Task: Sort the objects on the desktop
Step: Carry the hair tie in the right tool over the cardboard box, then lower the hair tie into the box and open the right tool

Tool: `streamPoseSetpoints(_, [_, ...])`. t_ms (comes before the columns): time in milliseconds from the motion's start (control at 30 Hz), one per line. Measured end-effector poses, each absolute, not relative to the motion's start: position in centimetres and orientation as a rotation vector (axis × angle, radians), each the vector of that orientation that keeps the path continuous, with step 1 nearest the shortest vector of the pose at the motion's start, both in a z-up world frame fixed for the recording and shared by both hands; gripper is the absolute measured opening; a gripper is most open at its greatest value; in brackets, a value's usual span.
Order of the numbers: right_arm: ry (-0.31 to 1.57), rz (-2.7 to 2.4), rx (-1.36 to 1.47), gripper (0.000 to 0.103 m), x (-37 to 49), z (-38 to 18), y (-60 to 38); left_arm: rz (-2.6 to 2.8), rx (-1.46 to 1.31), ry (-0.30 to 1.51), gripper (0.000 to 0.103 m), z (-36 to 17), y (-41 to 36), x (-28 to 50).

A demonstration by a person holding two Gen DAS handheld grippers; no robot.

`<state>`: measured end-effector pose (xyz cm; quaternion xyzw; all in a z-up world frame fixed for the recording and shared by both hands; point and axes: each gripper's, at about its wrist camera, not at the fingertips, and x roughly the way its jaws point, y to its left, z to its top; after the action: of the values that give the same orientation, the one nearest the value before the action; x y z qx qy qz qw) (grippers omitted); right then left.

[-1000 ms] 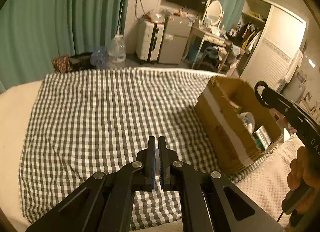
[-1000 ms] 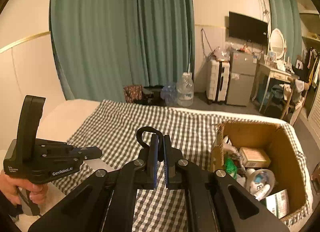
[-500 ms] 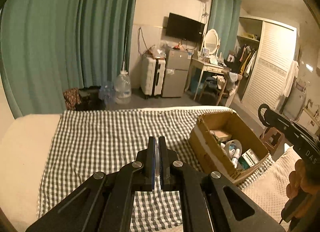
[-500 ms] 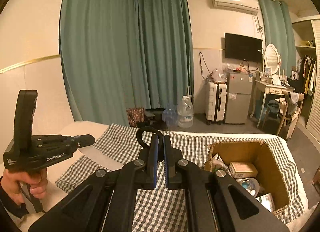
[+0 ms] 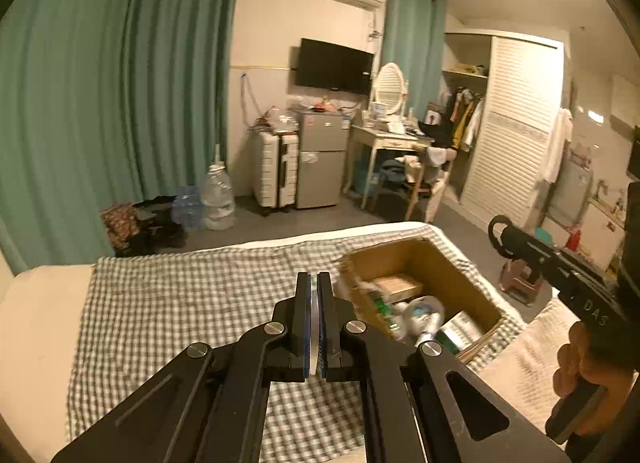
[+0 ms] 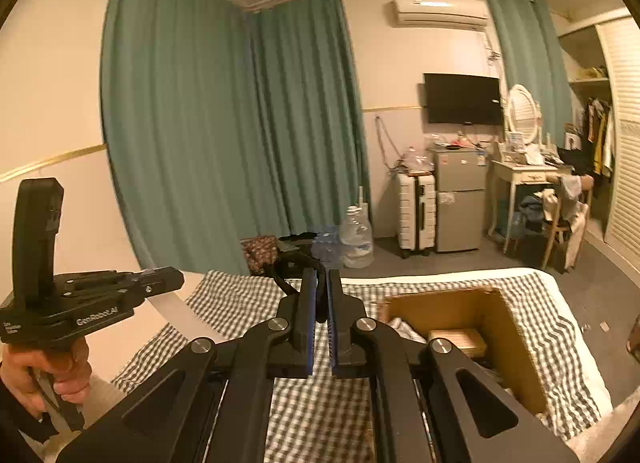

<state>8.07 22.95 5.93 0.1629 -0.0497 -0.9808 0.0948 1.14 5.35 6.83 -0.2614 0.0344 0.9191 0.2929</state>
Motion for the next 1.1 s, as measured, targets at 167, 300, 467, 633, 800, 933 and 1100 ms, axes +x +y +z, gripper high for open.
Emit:
streamPoseSetpoints(167, [-0.200, -2.954, 0.493, 0.004, 8.6, 6.3, 27.2, 2.382, -0.670, 0.118, 0.002, 7.8, 10.3, 1.9])
streamPoseSetpoints(300, [-0.228, -2.987, 0.529, 0.004, 8.5, 6.0, 30.2, 2.332, -0.657, 0.150, 0.002, 8.0, 14.2, 2.2])
streamPoseSetpoints(467, [-0.258, -3.012, 0.579, 0.004, 7.9, 5.0, 33.1, 2.274, -0.674, 0.173, 0.002, 7.3, 18.7, 2.0])
streamPoseSetpoints(633, [-0.291, -3.011, 0.640, 0.004, 6.5, 3.4, 35.5, 2.223, -0.699, 0.208, 0.002, 5.5, 22.8, 1.5])
streamPoseSetpoints(800, [-0.372, -3.000, 0.727, 0.004, 4.5, 0.9, 38.0, 2.186, -0.752, 0.212, 0.002, 2.7, 25.8, -0.2])
streamPoseSetpoints(933, [-0.417, -2.975, 0.811, 0.004, 2.6, -1.5, 38.9, 2.164, -0.797, 0.217, 0.002, 0.3, 27.8, -1.7])
streamPoseSetpoints(1100, [-0.411, -2.934, 0.961, 0.005, -0.4, -4.8, 39.7, 2.138, -0.851, 0.253, 0.003, -2.6, 30.3, -3.2])
